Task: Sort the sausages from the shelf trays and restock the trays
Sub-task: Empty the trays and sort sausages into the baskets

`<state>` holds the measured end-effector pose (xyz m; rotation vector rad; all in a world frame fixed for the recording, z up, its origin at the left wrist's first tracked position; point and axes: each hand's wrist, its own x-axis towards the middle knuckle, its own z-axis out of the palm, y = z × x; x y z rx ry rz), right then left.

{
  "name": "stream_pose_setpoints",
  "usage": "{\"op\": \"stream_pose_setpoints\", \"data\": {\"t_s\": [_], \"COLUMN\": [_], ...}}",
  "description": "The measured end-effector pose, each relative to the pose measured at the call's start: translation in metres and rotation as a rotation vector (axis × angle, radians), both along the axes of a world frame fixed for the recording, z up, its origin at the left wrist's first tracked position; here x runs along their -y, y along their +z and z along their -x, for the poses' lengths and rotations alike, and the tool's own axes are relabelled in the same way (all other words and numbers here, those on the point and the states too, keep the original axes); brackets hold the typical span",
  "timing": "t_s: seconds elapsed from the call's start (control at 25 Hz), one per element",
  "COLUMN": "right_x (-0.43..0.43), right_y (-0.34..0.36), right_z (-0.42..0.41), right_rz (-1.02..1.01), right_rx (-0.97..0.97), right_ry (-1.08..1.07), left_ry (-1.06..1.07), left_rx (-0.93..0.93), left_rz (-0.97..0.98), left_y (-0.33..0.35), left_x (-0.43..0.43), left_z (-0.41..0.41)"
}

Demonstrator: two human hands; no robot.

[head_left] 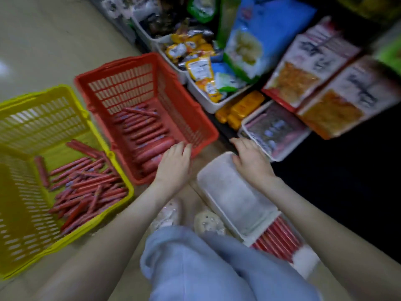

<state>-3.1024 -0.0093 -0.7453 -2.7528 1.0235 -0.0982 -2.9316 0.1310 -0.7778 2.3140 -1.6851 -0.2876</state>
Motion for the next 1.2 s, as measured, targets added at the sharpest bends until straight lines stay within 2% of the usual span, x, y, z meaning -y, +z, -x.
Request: {"op": "stream_pose_setpoints", "data": {"t_s": [0.16, 0.32, 0.48, 0.56, 0.68, 0.88, 1.0, 1.12, 1.2], "right_x": [-0.015, -0.032, -0.062, -0.075, -0.086, -0.082, -0.080, -0.066, -0.057], "right_y": [0.006, -0.051, -0.138, -0.176, -0.227, -0.281, -0.284, -0.281, -0.281], "right_z": [0.124, 0.209, 0.281, 0.300, 0.310, 0.311, 0.306, 0.306, 0.307], "right_rz": [-0.089, -0.199, -0.323, -0.374, -0.409, -0.435, -0.254, -0.263, -0.191], "right_rx": [0.010, -0.009, -0.184, -0.283, -0.418, -0.578, -0.621, -0.758, -0.748], "right_ry": [-0.280, -0.535, -0.702, -0.734, -0.707, -0.611, -0.583, -0.484, -0.476], "left_ry": [-0.232, -0.497, -0.784, -0.889, -0.961, -0.916, -0.908, -0.902, -0.908], "left_rx": [0.017, 0.175, 0.231, 0.199, 0.179, 0.185, 0.215, 0.244, 0.240], "left_rz": [-0.062, -0.003, -0.010, -0.019, 0.007, 0.033, 0.055, 0.006, -0.008], "left_y": [0.019, -0.007, -0.083, -0.126, -0.175, -0.216, -0.223, -0.221, -0.220], "left_x": [0.015, 0.052, 0.081, 0.082, 0.075, 0.073, 0.072, 0.072, 0.073], "left_z": [0.070, 0.119, 0.188, 0.221, 0.247, 0.242, 0.234, 0.232, 0.233]}}
